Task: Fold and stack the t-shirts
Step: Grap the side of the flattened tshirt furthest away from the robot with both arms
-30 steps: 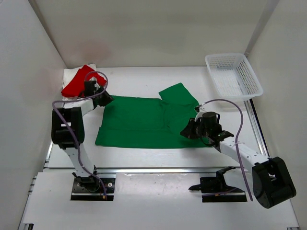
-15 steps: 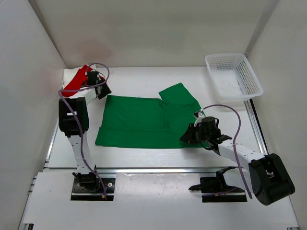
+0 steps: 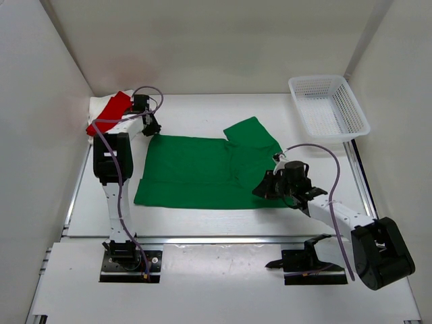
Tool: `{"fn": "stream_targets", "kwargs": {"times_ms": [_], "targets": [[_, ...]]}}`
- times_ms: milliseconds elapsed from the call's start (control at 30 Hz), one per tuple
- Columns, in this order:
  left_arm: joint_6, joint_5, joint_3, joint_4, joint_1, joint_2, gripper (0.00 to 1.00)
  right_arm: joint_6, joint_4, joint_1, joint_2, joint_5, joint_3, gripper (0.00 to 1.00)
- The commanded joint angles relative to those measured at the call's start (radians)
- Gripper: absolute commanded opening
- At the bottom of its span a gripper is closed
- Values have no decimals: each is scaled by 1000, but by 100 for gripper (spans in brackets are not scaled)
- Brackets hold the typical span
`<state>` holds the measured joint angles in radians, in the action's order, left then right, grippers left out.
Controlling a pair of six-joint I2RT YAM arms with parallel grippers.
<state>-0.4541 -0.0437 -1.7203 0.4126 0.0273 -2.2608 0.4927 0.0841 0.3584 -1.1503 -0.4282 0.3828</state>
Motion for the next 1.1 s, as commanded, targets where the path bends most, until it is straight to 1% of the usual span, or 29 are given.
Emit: {"fn": "stream_targets", "kwargs": {"times_ms": [0,67,167,200,267,300,333,367,400,467,500,567,667,733,767,800,867,900,933,967,1000,1067], "targets": [[3,-13,-7,58,3,23,32,-26,-6,-33,34,2,73,8],[-11,-16,16,45,-6,36,41,-46,-18,-67,37,-6,100,10],[-14,-24,68,15,-15,67,43,-49,-21,-82,35,-12,123,11],[-12,-25,88,0,-20,81,41,-52,-20,-79,31,-11,123,12],[-17,-18,116,-23,-20,90,27,-40,-9,-87,21,-12,126,12],[-15,-18,122,-31,-24,101,25,-37,17,-93,12,-15,123,13],[-20,-18,128,-35,-20,109,20,-25,23,-95,0,-14,126,14],[-18,-13,128,-28,-23,109,14,-26,34,-101,-14,-15,140,16],[-23,-24,126,-25,-14,104,11,-19,43,-99,-43,-6,155,16],[-23,-19,117,-18,-17,112,2,-22,45,-105,-97,26,198,22],[-23,-21,113,-12,-17,109,0,-25,48,-117,-136,46,230,23],[-24,-18,116,-20,-18,135,0,-19,68,-131,-233,88,283,27],[-35,1,134,-38,-20,177,0,-28,101,-159,-333,141,389,33],[-49,22,145,-57,-15,210,0,-40,102,-182,-457,170,517,34],[-54,25,159,-66,-12,224,0,-45,77,-197,-532,170,551,35],[-54,33,169,-77,-3,240,0,-54,44,-209,-607,175,644,36],[-55,38,185,-86,8,254,0,-95,-1,-213,-699,213,810,37],[-55,33,192,-90,17,265,0,-106,-42,-229,-757,233,853,38],[-55,34,197,-93,17,271,0,-118,-61,-231,-788,232,943,39],[-51,31,214,-107,20,283,0,-121,-105,-233,-855,256,1025,39],[-44,33,229,-118,19,296,0,-137,-154,-231,-912,253,1069,39],[-67,44,266,-150,16,310,0,-157,-234,-237,-1004,253,1256,40]]}}
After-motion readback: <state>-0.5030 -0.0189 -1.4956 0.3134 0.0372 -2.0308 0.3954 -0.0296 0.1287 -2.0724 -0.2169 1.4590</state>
